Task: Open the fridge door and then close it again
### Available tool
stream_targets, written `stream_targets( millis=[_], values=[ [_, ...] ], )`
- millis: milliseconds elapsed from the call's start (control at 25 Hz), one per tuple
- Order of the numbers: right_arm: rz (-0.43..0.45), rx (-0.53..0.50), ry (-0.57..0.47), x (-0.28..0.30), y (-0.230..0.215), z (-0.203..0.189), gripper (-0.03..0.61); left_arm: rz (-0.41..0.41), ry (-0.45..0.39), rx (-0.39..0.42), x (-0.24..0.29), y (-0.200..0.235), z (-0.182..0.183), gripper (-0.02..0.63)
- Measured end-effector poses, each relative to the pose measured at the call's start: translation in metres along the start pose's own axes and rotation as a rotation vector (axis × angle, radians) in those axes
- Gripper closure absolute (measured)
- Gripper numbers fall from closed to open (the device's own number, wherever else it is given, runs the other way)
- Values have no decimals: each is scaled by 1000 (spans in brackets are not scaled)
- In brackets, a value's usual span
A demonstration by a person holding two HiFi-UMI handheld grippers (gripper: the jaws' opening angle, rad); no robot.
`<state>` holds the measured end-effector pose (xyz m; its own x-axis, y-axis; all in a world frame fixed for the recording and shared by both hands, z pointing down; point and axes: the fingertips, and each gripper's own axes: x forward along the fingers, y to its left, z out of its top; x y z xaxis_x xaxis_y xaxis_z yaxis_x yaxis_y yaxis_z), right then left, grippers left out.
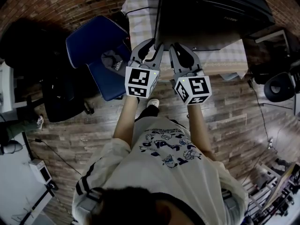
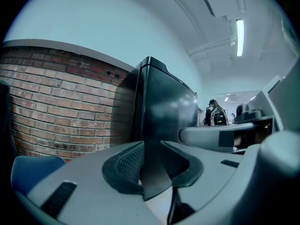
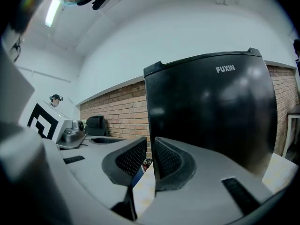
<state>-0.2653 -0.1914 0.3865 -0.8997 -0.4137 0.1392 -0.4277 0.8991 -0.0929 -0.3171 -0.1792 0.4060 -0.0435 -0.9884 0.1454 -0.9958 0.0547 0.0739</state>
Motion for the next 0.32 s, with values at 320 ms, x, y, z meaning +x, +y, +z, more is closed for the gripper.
stream_targets(
  millis=[320],
  values=[
    [-7, -17, -2, -8, 3, 0, 508, -4, -1, 10, -6, -7, 0, 497]
  ],
)
